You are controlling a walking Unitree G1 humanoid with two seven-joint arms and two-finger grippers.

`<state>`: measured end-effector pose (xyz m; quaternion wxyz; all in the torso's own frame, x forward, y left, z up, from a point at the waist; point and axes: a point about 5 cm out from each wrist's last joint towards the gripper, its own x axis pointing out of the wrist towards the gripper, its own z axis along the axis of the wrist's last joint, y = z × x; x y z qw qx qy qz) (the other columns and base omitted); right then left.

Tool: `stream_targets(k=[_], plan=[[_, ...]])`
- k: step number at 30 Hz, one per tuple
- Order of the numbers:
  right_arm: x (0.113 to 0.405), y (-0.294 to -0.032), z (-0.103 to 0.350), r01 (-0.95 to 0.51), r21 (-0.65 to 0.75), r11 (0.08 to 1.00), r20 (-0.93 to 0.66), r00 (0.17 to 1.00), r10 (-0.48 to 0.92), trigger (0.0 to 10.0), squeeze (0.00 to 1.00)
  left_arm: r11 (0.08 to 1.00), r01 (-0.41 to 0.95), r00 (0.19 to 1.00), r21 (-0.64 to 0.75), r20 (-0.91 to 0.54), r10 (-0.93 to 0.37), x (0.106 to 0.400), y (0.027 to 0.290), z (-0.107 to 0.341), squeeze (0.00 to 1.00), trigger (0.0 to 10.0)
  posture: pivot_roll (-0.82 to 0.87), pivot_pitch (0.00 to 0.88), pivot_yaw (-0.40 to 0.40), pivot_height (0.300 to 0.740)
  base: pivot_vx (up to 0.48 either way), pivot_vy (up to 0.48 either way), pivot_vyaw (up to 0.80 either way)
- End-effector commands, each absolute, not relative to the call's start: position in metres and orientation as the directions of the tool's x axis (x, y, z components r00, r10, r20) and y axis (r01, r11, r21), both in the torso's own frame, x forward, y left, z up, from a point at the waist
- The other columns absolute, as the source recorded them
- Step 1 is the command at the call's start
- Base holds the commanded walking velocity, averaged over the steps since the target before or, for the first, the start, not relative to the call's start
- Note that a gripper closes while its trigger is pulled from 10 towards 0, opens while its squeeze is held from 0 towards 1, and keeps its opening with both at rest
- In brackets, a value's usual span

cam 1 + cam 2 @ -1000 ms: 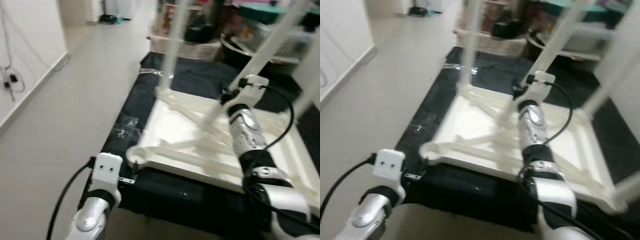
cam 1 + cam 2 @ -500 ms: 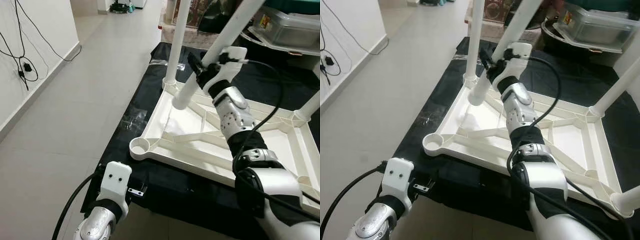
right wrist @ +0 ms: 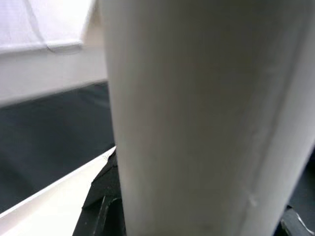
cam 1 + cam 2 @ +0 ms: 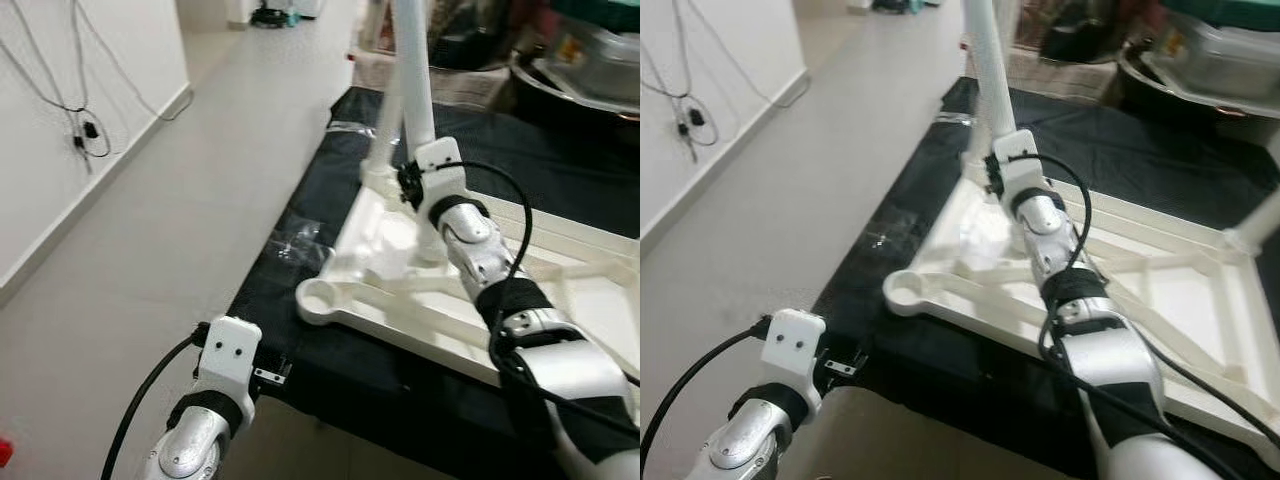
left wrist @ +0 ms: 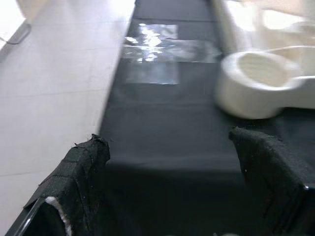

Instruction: Building children table

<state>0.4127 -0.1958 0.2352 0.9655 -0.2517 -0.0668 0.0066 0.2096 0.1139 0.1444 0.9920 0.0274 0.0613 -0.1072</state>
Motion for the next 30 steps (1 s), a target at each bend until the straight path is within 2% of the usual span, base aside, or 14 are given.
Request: stream_targets(k=[1,5,7,8,9,10,13,15,17,18,19,21,22,30], plan=[[0.409,-0.223,0.236,0.124,-0.518,0.846,0.140,0.988,-0.058,10.0,0.00,0.973,0.227,0.967,0.047,-0.131,-0.219,0.210,0.113,0.142,0.00,10.0,0.17,0.118,-0.127,0.740,0.000,0.000,0.00],[0.411,-0.218,0.241,0.107,-0.381,0.918,0.162,0.986,-0.047,10.0,0.00,0.973,0.227,0.967,0.046,-0.131,-0.219,0.210,0.112,0.143,0.00,10.0,0.17,0.119,-0.124,0.740,0.000,0.000,0.00],[0.414,-0.201,0.256,-0.001,-0.099,0.995,0.229,0.973,0.024,10.0,0.00,0.972,0.229,0.967,0.044,-0.128,-0.222,0.211,0.110,0.143,0.00,10.0,0.18,0.119,-0.124,0.740,0.000,0.000,0.00],[0.414,-0.201,0.256,-0.001,-0.099,0.995,0.229,0.973,0.024,10.0,0.00,0.972,0.229,0.967,0.044,-0.128,-0.222,0.211,0.110,0.143,0.00,10.0,0.18,0.119,-0.124,0.740,0.000,0.000,0.00],[0.415,-0.191,0.269,-0.103,0.092,0.990,0.286,0.956,0.072,10.0,0.00,0.972,0.232,0.966,0.041,-0.129,-0.225,0.211,0.109,0.143,0.00,10.0,0.18,0.119,-0.124,0.740,0.000,0.000,0.00],[0.415,-0.191,0.269,-0.103,0.092,0.990,0.286,0.956,0.072,10.0,0.00,0.972,0.232,0.966,0.041,-0.129,-0.225,0.211,0.109,0.143,0.00,10.0,0.18,0.119,-0.124,0.740,0.000,0.000,0.00],[0.414,-0.171,0.295,-0.372,0.281,0.885,0.420,0.877,0.235,10.0,0.00,0.970,0.242,0.963,0.033,-0.133,-0.236,0.208,0.107,0.143,0.00,10.0,0.18,0.124,-0.125,0.740,0.000,0.000,0.00],[0.410,-0.157,0.308,-0.582,0.292,0.759,0.491,0.772,0.403,10.0,0.00,0.965,0.261,0.956,0.021,-0.141,-0.256,0.204,0.105,0.141,0.00,10.0,0.18,0.128,-0.125,0.740,0.000,0.000,0.00],[0.410,-0.157,0.308,-0.582,0.292,0.759,0.491,0.772,0.403,10.0,0.00,0.965,0.261,0.956,0.021,-0.141,-0.256,0.204,0.105,0.141,0.00,10.0,0.18,0.128,-0.125,0.740,0.000,0.000,0.00],[0.406,-0.148,0.309,-0.690,0.253,0.678,0.490,0.696,0.525,10.0,0.00,0.959,0.283,0.949,0.003,-0.144,-0.279,0.201,0.102,0.141,0.00,10.0,0.18,0.133,-0.125,0.740,0.000,0.000,0.00],[0.398,-0.137,0.307,-0.834,0.186,0.519,0.463,0.540,0.703,10.0,0.00,0.946,0.323,0.935,-0.028,-0.148,-0.323,0.194,0.096,0.141,0.00,10.0,0.18,0.139,-0.122,0.740,0.000,0.000,0.00],[0.398,-0.137,0.307,-0.834,0.186,0.519,0.463,0.540,0.703,10.0,0.00,0.946,0.323,0.935,-0.028,-0.148,-0.323,0.194,0.096,0.141,0.00,10.0,0.18,0.139,-0.122,0.740,0.000,0.000,0.00],[0.393,-0.132,0.303,-0.893,0.133,0.431,0.422,0.444,0.790,10.0,0.00,0.938,0.344,0.926,-0.039,-0.150,-0.345,0.190,0.093,0.142,0.00,10.0,0.18,0.145,-0.120,0.740,0.000,0.000,0.00],[0.378,-0.121,0.277,-0.987,0.020,0.158,0.233,0.159,0.959,10.0,0.00,0.932,0.360,0.918,-0.045,-0.159,-0.362,0.185,0.090,0.141,0.00,10.0,0.18,0.166,-0.113,0.740,0.000,0.000,0.00]])
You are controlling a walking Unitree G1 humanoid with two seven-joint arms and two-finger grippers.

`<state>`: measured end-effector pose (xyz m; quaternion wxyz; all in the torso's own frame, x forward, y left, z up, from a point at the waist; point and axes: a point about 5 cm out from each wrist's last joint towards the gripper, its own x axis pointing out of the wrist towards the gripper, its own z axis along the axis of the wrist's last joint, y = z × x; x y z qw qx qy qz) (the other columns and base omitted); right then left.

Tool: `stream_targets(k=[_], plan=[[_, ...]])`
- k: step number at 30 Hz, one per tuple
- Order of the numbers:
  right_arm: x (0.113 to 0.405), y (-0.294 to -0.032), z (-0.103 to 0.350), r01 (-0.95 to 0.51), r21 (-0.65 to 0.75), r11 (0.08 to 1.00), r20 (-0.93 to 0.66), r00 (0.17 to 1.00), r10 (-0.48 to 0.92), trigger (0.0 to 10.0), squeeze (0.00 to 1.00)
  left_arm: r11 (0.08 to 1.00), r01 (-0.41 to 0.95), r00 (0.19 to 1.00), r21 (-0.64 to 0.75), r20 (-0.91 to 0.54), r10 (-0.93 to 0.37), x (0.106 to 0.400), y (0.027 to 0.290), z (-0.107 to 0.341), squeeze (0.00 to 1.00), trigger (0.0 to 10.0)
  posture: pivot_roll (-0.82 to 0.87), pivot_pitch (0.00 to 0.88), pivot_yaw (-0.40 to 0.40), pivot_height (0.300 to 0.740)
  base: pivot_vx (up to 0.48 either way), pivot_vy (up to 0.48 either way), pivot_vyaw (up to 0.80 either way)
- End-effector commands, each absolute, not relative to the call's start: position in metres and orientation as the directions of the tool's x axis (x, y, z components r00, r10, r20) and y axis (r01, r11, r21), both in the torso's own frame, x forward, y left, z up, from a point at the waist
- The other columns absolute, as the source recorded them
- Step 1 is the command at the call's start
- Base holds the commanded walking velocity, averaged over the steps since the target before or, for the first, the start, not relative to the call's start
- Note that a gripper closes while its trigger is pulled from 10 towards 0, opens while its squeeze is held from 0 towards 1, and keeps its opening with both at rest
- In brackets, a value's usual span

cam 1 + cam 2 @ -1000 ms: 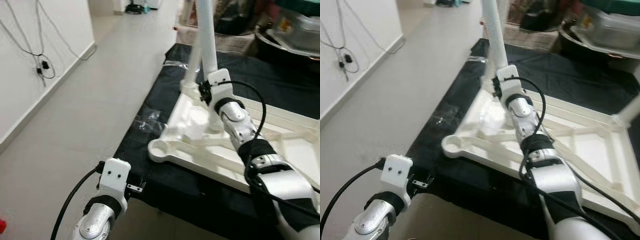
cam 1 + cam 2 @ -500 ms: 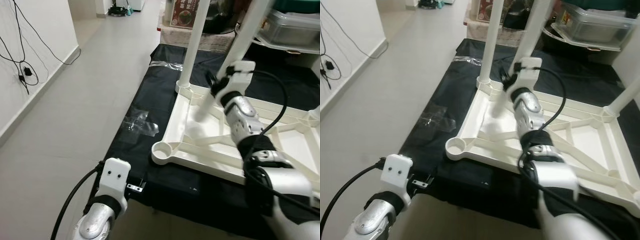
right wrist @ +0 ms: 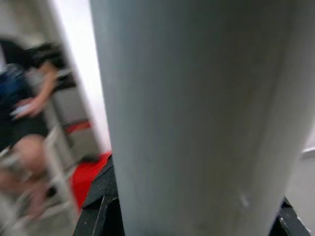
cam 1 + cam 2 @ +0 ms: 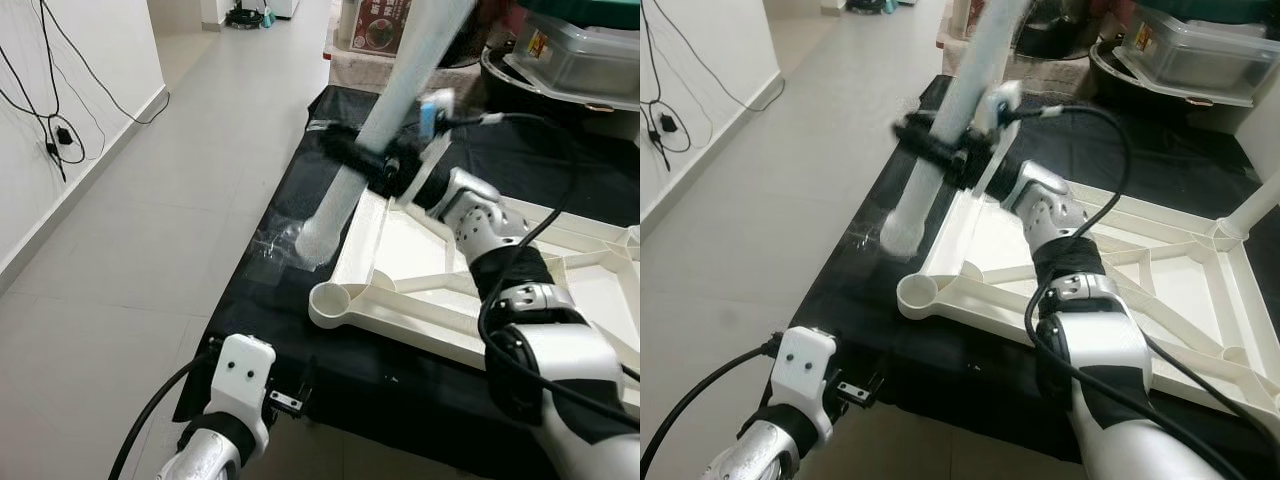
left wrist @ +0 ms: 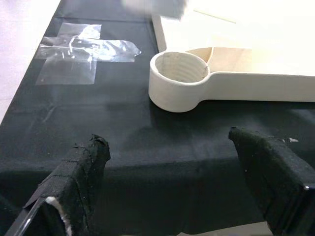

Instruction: Building children table

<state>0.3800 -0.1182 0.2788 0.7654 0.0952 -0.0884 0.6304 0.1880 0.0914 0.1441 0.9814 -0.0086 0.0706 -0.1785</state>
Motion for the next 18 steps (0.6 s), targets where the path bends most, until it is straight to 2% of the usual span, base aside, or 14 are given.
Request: stream_targets(k=[1,3,4,7,18], plan=[[0.376,-0.121,0.275,-0.993,0.018,0.117,0.222,0.118,0.968,10.0,0.00,0.933,0.358,0.919,-0.047,-0.160,-0.361,0.184,0.091,0.142,0.00,10.0,0.18,0.170,-0.111,0.740,0.000,0.000,0.00],[0.376,-0.121,0.275,-0.993,0.018,0.117,0.222,0.118,0.968,10.0,0.00,0.933,0.358,0.919,-0.047,-0.160,-0.361,0.184,0.091,0.142,0.00,10.0,0.18,0.170,-0.111,0.740,0.000,0.000,0.00],[0.374,-0.120,0.273,-0.997,0.010,0.080,0.211,0.080,0.974,10.0,0.00,0.933,0.356,0.919,-0.048,-0.162,-0.359,0.183,0.091,0.142,0.00,10.0,0.18,0.176,-0.111,0.740,0.000,0.000,0.00],[0.372,-0.121,0.268,-0.999,0.011,0.039,0.169,0.040,0.985,10.0,0.00,0.936,0.350,0.921,-0.051,-0.166,-0.353,0.180,0.092,0.143,0.00,10.0,0.18,0.189,-0.107,0.740,0.000,0.000,0.00],[0.369,-0.124,0.247,-1.000,0.005,0.005,0.037,0.005,0.999,10.0,0.00,0.933,0.355,0.919,-0.054,-0.167,-0.359,0.172,0.091,0.148,0.00,10.0,0.18,0.218,-0.105,0.740,0.000,0.000,0.00]])
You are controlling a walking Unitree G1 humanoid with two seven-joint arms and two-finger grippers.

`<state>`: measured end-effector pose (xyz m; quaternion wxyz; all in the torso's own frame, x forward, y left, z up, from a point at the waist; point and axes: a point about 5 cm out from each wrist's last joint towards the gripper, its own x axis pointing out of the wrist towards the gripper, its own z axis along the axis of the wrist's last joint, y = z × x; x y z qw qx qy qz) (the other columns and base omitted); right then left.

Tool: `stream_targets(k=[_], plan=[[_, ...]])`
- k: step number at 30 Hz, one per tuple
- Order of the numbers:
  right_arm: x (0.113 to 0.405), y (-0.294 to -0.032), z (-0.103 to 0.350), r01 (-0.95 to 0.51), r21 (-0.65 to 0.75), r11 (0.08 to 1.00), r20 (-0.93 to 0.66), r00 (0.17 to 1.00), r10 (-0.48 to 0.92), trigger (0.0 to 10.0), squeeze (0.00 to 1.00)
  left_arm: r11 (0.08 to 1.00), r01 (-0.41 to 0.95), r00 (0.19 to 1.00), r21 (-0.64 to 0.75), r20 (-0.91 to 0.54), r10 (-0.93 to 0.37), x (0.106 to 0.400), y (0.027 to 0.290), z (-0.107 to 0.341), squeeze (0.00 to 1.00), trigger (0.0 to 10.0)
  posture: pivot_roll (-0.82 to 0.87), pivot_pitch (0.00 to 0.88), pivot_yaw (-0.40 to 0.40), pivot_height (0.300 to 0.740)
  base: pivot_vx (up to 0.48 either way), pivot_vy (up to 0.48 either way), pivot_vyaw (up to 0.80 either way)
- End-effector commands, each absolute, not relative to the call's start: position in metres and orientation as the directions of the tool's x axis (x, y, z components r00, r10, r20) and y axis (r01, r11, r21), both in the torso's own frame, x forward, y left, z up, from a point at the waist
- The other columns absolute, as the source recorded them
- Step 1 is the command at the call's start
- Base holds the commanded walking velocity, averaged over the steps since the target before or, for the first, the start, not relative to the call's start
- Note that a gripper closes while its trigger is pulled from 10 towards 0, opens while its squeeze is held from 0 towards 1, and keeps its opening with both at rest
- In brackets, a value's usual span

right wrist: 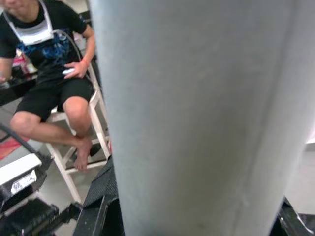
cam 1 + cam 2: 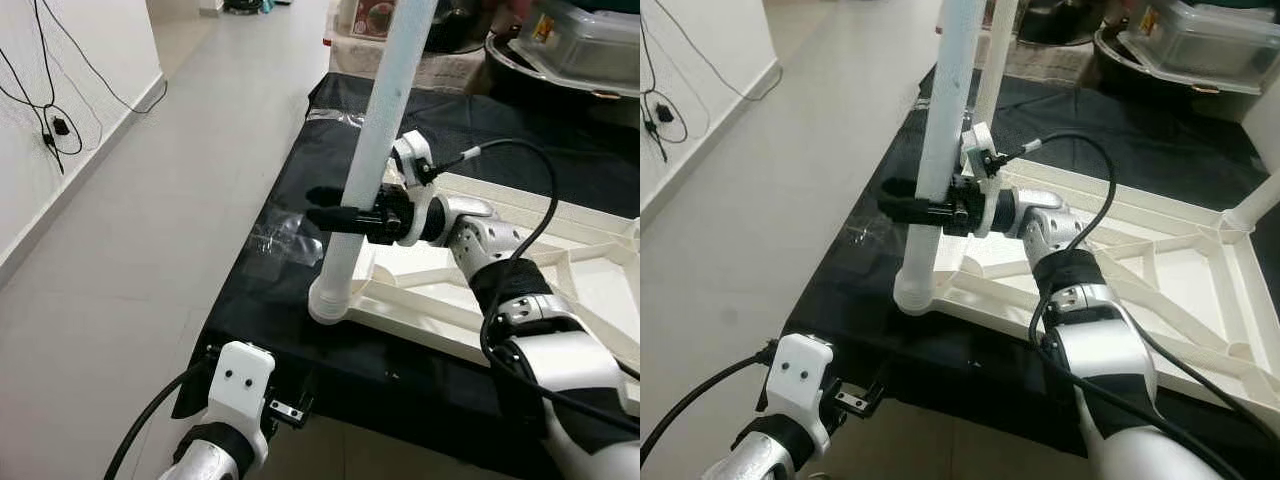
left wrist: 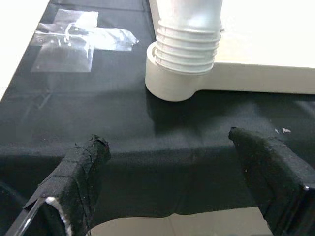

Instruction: Building children table

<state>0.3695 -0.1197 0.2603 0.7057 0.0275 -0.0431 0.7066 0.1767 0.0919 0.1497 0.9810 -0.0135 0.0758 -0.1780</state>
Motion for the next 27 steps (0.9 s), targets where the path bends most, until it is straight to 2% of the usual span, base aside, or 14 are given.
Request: stream_targets(k=[1,4,8,12,14,15,16,18,27], plan=[[0.369,-0.124,0.247,-1.000,0.005,0.005,0.037,0.005,0.999,10.0,0.00,0.933,0.355,0.919,-0.054,-0.167,-0.359,0.172,0.091,0.148,0.00,10.0,0.18,0.218,-0.105,0.740,0.000,0.000,0.00],[0.371,-0.123,0.246,-0.999,-0.015,0.031,0.023,0.030,0.999,10.0,0.00,0.933,0.355,0.917,-0.055,-0.170,-0.360,0.171,0.090,0.149,0.00,10.0,0.18,0.220,-0.105,0.740,0.000,0.000,0.00],[0.376,-0.122,0.247,-0.992,-0.055,0.115,0.016,0.114,0.993,10.0,0.00,0.933,0.356,0.916,-0.057,-0.176,-0.361,0.169,0.090,0.149,0.00,10.0,0.18,0.219,-0.106,0.740,0.000,0.000,0.00],[0.377,-0.120,0.249,-0.989,-0.070,0.128,0.013,0.128,0.992,10.0,0.00,0.932,0.358,0.914,-0.058,-0.181,-0.362,0.167,0.090,0.148,0.00,10.0,0.19,0.215,-0.109,0.740,0.000,0.000,0.00],[0.374,-0.120,0.246,-0.993,-0.085,0.077,0.011,0.077,0.997,10.0,0.00,0.932,0.358,0.914,-0.056,-0.183,-0.362,0.166,0.089,0.148,0.00,10.0,0.19,0.213,-0.112,0.740,0.000,0.000,0.00],[0.370,-0.120,0.246,-0.996,-0.084,0.020,0.014,0.019,1.000,10.0,0.00,0.932,0.357,0.914,-0.057,-0.185,-0.362,0.166,0.089,0.148,0.00,10.0,0.19,0.210,-0.113,0.740,0.000,0.000,0.00],[0.370,-0.120,0.246,-0.996,-0.084,0.020,0.014,0.019,1.000,10.0,0.00,0.932,0.357,0.914,-0.057,-0.185,-0.362,0.166,0.089,0.148,0.00,10.0,0.19,0.210,-0.113,0.740,0.000,0.000,0.00],[0.364,-0.117,0.243,-0.995,-0.080,-0.064,0.007,-0.064,0.998,10.0,0.00,0.932,0.357,0.913,-0.057,-0.188,-0.362,0.166,0.089,0.148,0.00,10.0,0.19,0.207,-0.112,0.740,0.000,0.000,0.00],[0.363,-0.104,0.229,-0.991,-0.079,-0.109,-0.085,-0.102,0.991,10.0,0.00,0.931,0.362,0.911,-0.057,-0.190,-0.366,0.164,0.089,0.148,0.00,10.0,0.19,0.201,-0.119,0.740,0.000,0.000,0.00]])
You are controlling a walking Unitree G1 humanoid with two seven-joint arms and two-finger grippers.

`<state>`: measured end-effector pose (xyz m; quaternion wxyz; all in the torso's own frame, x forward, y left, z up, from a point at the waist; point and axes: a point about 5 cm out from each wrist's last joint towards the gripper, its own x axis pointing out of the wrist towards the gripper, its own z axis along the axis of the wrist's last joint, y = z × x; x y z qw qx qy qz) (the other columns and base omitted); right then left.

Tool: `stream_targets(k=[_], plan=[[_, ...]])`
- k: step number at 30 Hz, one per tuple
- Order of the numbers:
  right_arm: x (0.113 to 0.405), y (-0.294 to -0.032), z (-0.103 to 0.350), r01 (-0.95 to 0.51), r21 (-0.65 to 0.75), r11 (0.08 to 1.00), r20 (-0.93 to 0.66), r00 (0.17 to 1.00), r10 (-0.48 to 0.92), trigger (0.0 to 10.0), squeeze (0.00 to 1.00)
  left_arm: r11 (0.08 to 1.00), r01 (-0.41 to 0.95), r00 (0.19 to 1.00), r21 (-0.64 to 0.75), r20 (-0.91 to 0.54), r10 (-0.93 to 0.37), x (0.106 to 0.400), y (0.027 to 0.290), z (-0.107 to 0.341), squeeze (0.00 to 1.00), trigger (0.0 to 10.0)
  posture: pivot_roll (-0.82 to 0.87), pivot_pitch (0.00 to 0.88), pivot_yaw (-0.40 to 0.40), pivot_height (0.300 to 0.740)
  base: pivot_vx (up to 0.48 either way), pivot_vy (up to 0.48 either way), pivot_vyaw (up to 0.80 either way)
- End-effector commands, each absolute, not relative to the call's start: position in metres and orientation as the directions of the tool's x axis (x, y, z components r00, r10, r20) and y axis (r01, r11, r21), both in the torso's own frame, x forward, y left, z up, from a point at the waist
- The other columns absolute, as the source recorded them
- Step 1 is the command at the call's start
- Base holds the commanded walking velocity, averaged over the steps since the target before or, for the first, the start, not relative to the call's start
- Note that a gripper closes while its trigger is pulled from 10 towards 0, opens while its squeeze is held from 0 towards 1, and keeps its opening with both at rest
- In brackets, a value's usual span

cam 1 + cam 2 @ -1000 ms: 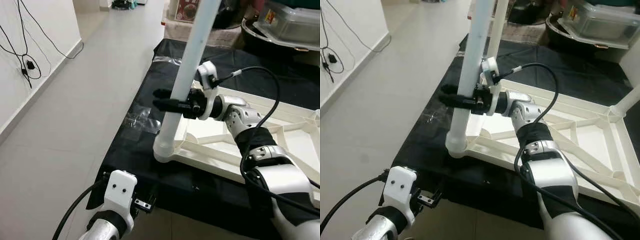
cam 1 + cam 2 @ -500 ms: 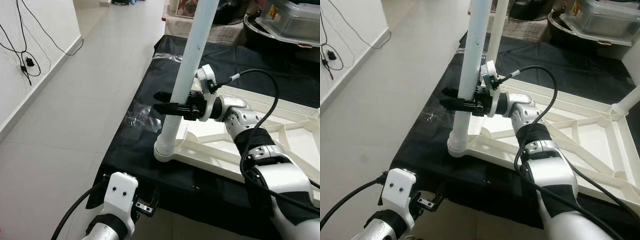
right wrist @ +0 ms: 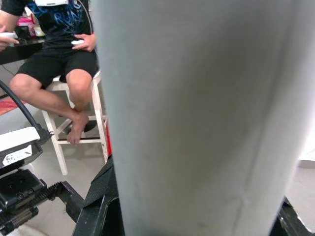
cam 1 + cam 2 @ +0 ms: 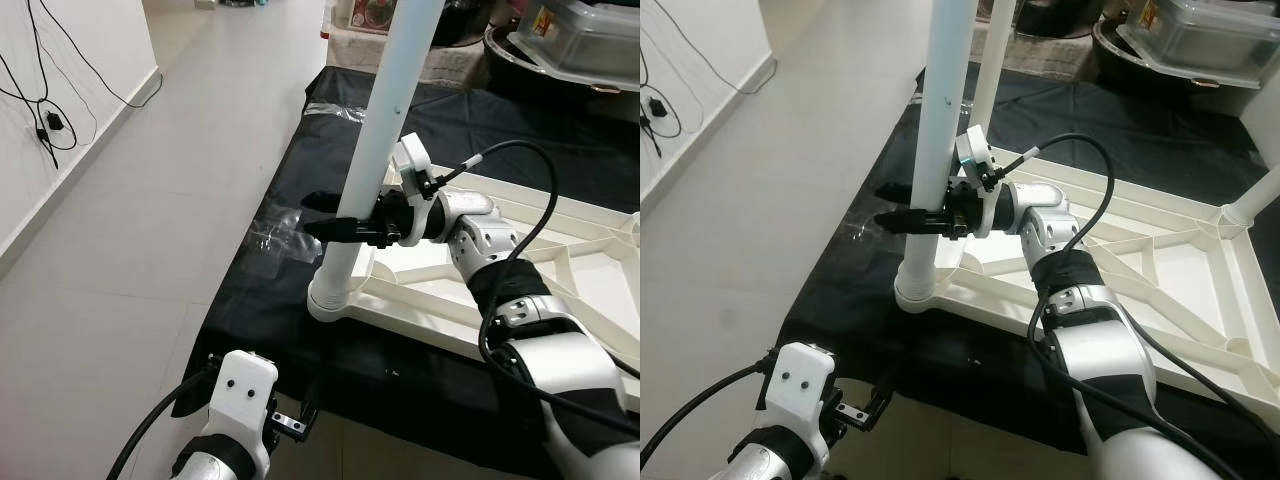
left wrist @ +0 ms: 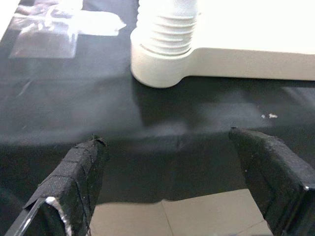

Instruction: Building children table

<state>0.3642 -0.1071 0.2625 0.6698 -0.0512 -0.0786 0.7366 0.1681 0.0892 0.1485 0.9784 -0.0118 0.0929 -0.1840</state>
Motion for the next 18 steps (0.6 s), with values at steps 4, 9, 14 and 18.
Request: stream_targets(k=[4,9,14,18], plan=[[0.363,-0.102,0.228,-0.991,-0.077,-0.110,-0.081,-0.104,0.991,10.0,0.00,0.931,0.361,0.911,-0.057,-0.190,-0.365,0.164,0.089,0.148,0.00,10.0,0.19,0.201,-0.119,0.740,0.000,0.000,0.00],[0.363,-0.094,0.229,-0.989,-0.065,-0.131,-0.066,-0.127,0.990,10.0,0.00,0.932,0.359,0.913,-0.054,-0.189,-0.363,0.162,0.089,0.150,0.00,10.0,0.21,0.215,-0.128,0.740,0.000,0.000,0.00],[0.357,-0.074,0.230,-0.972,-0.075,-0.224,-0.109,-0.215,0.970,10.0,0.00,0.936,0.350,0.915,-0.047,-0.195,-0.352,0.157,0.093,0.154,0.00,10.0,0.24,0.245,-0.127,0.740,0.000,0.000,0.00],[0.352,-0.058,0.232,-0.954,-0.083,-0.289,-0.136,-0.277,0.951,10.0,0.00,0.935,0.351,0.914,-0.043,-0.199,-0.353,0.154,0.094,0.156,0.00,10.0,0.24,0.265,-0.138,0.740,0.000,0.000,0.00]])
